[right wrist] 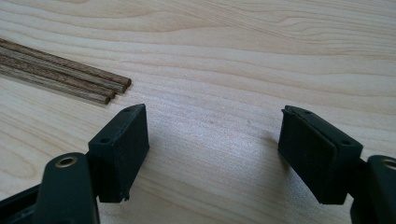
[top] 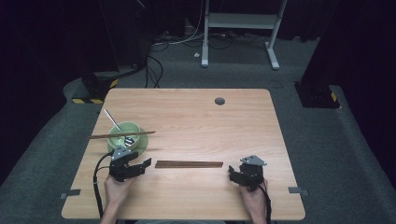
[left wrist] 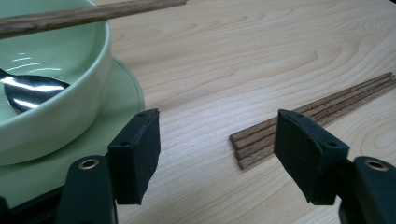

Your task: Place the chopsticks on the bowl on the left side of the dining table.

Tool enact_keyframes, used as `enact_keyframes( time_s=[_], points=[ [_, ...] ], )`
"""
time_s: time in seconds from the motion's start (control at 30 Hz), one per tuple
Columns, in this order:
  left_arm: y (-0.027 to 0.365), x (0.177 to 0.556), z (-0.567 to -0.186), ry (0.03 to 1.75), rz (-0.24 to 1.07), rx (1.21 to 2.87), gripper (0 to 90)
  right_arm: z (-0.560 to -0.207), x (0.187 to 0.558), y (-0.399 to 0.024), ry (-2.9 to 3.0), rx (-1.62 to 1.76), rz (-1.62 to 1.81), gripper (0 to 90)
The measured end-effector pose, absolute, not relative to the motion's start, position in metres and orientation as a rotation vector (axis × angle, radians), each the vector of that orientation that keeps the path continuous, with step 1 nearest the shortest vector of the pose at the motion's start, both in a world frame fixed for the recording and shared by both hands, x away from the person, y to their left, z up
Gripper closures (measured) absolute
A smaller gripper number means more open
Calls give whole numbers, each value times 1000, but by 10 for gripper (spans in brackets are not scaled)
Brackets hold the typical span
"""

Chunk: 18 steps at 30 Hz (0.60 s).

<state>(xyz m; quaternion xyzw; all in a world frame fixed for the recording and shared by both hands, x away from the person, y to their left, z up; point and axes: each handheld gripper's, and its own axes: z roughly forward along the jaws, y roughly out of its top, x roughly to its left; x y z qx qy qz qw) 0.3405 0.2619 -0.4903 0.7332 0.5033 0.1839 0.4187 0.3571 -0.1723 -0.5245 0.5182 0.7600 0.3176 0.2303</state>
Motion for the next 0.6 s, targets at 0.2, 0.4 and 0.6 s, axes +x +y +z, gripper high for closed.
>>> enact_keyframes(
  time_s=[0.2, 0.4, 0.6],
  points=[
    [258, 341, -495, 1270, 472, 1860, 319, -524, 357, -172, 2090, 1425, 874, 238],
    [256, 343, -503, 1283, 474, 1875, 318, -524, 357, -172, 2091, 1425, 874, 238],
    [253, 346, -509, 1297, 511, 1906, 318, -524, 357, -172, 2090, 1425, 874, 238]
  ],
)
